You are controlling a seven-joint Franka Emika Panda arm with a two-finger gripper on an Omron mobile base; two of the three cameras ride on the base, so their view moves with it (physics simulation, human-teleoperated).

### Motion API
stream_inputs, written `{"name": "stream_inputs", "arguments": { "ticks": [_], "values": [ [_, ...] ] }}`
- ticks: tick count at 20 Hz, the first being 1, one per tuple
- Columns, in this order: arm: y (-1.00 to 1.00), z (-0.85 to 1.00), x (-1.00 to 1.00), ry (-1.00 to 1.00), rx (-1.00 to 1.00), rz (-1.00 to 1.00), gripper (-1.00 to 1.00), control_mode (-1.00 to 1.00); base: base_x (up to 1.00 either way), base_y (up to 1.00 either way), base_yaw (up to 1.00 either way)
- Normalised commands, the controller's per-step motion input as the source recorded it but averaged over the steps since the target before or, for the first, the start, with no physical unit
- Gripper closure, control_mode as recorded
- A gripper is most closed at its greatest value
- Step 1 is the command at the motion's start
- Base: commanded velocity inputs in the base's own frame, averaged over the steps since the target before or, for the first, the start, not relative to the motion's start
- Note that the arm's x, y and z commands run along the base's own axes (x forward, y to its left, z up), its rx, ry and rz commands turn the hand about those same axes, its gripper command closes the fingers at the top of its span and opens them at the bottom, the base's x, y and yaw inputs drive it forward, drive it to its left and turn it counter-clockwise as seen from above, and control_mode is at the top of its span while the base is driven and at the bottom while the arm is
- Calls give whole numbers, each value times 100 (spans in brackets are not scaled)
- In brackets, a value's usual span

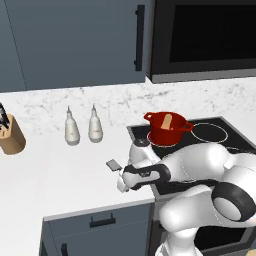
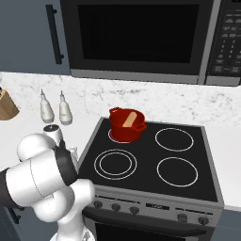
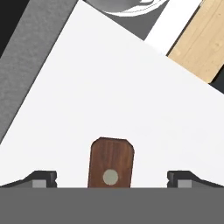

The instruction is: Put the garlic and squash in the pot. Retrieve the spatula and lightly stir the vegetables in the pot.

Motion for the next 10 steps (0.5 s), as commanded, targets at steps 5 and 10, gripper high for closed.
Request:
{"name": "stream_inputs", "arguments": {
  "ticks": [5,10],
  "values": [
    [0,-36,0,0,0,3,-100,-100,0,0,0],
    [0,-38,-9,0,0,1,100,-100,0,0,0]
  ]
}}
